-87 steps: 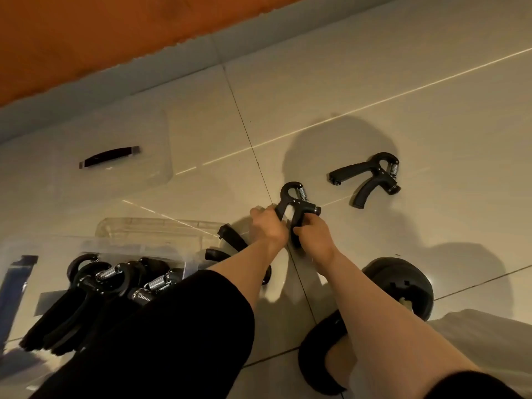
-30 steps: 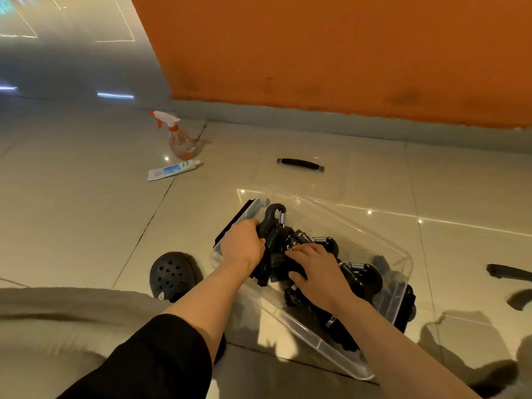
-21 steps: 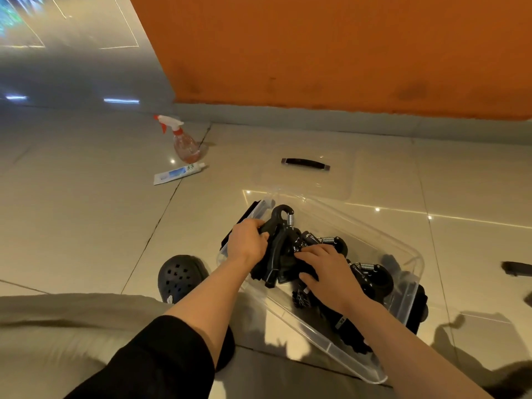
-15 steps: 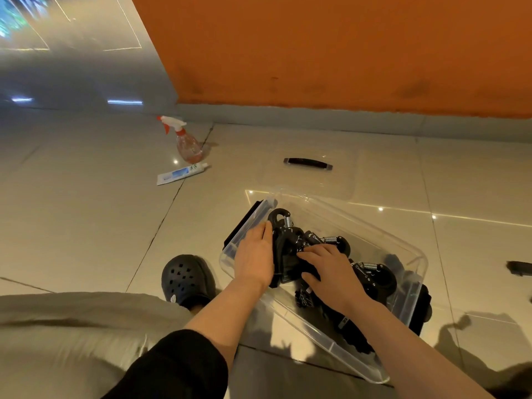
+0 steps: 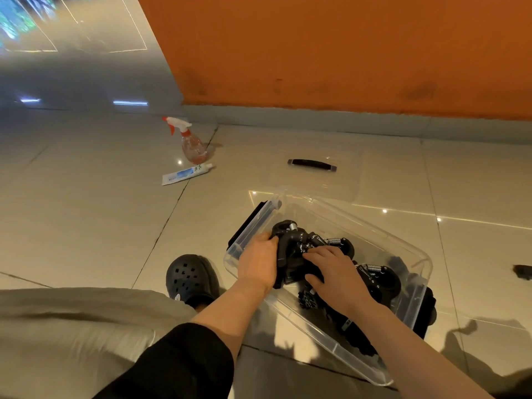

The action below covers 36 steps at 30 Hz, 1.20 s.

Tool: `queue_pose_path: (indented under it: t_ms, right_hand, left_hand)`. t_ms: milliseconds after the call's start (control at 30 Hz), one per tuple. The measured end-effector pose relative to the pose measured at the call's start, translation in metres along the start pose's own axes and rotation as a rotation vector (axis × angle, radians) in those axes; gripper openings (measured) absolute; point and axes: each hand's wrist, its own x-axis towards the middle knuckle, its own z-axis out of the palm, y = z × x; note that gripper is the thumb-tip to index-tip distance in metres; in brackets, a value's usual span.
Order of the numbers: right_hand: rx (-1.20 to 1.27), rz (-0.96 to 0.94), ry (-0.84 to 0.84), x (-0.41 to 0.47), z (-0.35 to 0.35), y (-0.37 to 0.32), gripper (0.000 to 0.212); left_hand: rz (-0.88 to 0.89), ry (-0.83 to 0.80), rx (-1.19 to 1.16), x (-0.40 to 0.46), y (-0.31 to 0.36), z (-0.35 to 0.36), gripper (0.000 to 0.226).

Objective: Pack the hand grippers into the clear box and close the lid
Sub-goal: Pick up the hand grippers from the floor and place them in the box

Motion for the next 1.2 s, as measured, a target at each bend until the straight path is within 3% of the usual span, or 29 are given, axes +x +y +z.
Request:
queue_pose_path:
  t_ms: [133, 233, 533, 700, 800, 967, 1200]
  right_hand:
    - [0.002, 0.005, -0.011, 0.000, -0.001, 0.001, 0.048]
    - [0.005, 0.004, -0.010, 0.001, -0.001, 0.002, 0.048]
    - [0.011, 0.001, -0.014, 0.001, -0.001, 0.002, 0.047]
    - [0.012, 0.002, -0.011, 0.000, -0.002, 0.002, 0.046]
    - [0.010, 0.004, -0.019, 0.001, -0.004, 0.001, 0.046]
    - [0.013, 0.012, -0.029, 0.000, -0.006, 0.001, 0.046]
    - [0.069, 0.046, -0.025, -0.004, -0.008, 0.002, 0.049]
  left_hand:
    - [0.017, 0.080, -0.138, -0.007, 0.000, -0.001, 0.034]
    - [-0.022, 0.111, -0.045, -0.011, 0.003, -0.008, 0.033]
    - [-0.062, -0.050, -0.045, -0.010, 0.006, -0.003, 0.037]
    - [0.018, -0.189, -0.097, -0.004, -0.002, -0.004, 0.037]
    - [0.026, -0.169, -0.158, -0.003, -0.003, -0.002, 0.041]
    - [0.128, -0.221, -0.033, 0.005, -0.003, 0.001, 0.044]
    - [0.134, -0.057, 0.053, -0.002, -0.003, 0.007, 0.065]
